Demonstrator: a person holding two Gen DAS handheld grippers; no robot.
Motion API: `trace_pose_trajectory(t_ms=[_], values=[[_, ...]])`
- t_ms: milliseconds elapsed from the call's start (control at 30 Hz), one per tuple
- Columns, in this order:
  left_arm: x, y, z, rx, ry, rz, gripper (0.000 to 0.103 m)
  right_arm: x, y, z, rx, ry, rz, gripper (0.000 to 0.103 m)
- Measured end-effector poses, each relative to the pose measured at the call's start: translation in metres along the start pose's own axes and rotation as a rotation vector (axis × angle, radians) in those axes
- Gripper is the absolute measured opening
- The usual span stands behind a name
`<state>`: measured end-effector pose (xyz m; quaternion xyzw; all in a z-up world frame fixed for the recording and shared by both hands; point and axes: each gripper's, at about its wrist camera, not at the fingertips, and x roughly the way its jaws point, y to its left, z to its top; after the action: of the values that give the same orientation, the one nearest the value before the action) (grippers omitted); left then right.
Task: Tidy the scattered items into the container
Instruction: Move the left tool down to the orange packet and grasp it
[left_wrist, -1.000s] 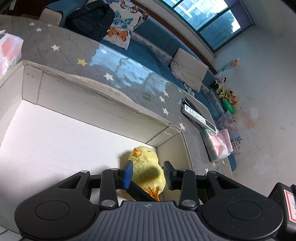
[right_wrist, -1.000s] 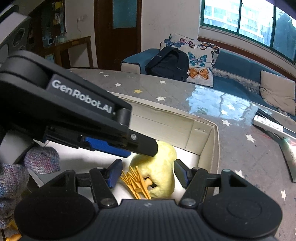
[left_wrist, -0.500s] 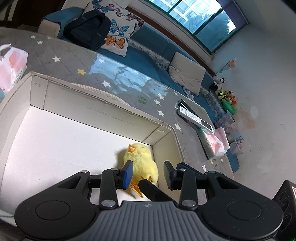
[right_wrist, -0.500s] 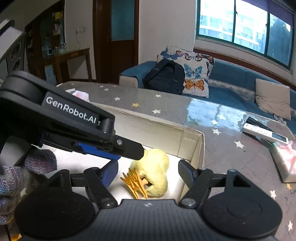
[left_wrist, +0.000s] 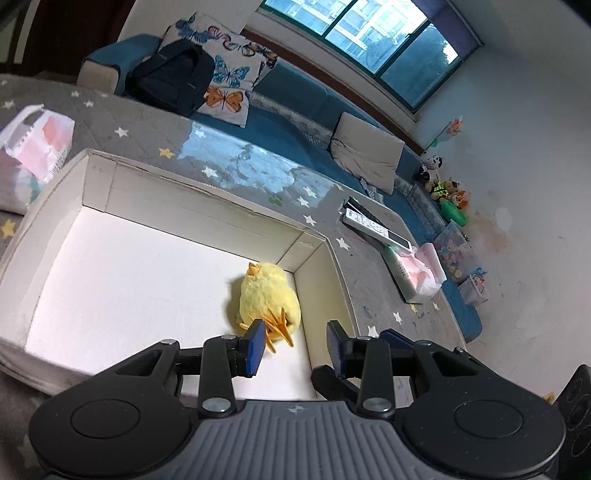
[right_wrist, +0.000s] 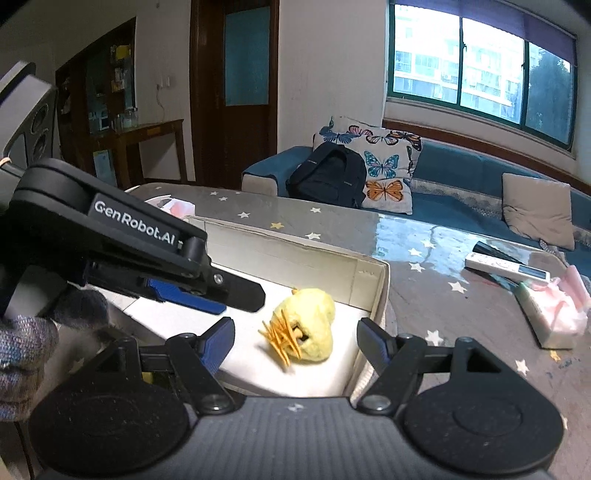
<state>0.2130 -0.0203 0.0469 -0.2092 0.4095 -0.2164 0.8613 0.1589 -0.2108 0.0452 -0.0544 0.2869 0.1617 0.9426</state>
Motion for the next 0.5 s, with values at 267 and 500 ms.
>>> trace_pose_trajectory(t_ms=[267, 500], values=[[-0.014, -0.013, -0.023, 0.038, -0.003, -0.016, 0.038, -0.03, 0.004, -0.02, 0.019, -0.022, -0.006, 0.077], [-0.01, -0.016, -0.047, 0.051, 0.044, -0.029, 0.038, -0.04, 0.012, -0.043, 0.006, 0.011, -0.024, 0.077]])
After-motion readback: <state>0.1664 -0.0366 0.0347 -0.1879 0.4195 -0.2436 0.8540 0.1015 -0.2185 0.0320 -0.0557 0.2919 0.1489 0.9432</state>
